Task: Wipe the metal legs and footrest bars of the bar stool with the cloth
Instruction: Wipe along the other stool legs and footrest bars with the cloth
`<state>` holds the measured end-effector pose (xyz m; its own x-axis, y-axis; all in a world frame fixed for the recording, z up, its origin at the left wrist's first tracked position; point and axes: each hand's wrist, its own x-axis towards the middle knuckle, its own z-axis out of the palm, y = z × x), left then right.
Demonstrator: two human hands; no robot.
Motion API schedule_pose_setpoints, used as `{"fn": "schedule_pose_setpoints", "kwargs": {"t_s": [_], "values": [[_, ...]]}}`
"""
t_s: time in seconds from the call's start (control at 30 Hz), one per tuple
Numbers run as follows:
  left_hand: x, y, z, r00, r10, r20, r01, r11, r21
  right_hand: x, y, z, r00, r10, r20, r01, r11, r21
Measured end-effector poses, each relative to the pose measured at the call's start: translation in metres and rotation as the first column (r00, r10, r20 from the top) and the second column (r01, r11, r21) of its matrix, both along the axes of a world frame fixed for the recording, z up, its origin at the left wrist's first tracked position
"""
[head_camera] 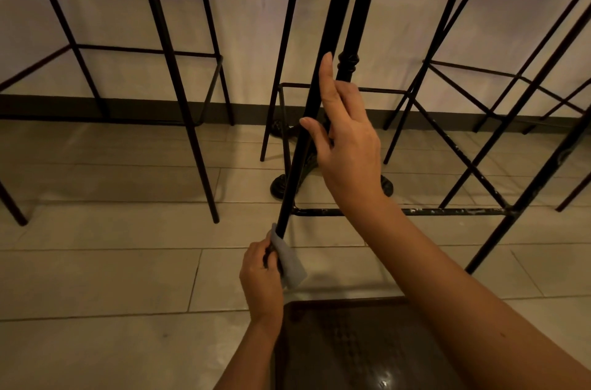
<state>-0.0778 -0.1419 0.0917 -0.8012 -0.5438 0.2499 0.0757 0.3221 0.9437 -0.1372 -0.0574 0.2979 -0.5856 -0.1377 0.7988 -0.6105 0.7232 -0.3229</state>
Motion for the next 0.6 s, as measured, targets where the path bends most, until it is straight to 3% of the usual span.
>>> {"fn": "schedule_pose_setpoints", "kwargs": {"t_s": [0.13,0.43,0.6], "values": [[0.0,-0.003,-0.013,0.999,-0.002,0.044,0.0,0.999,0.036,-0.002,-0.001,-0.002,1.0,0.008,-0.003,-0.008,1.0,-0.008],[-0.001,0.0,-0.003,0.999,-0.005,-0.044,0.008,0.997,0.071,-0.001,0.0,-0.02,1.0,0.002,0.009,-0.002,1.0,0.031],[0.001,-0.006,-0.022,0.999,-0.033,0.035,0.032,0.999,0.019,0.0,0.0,-0.021,1.0,-0.005,0.01,0.005,0.999,0.037]]}}
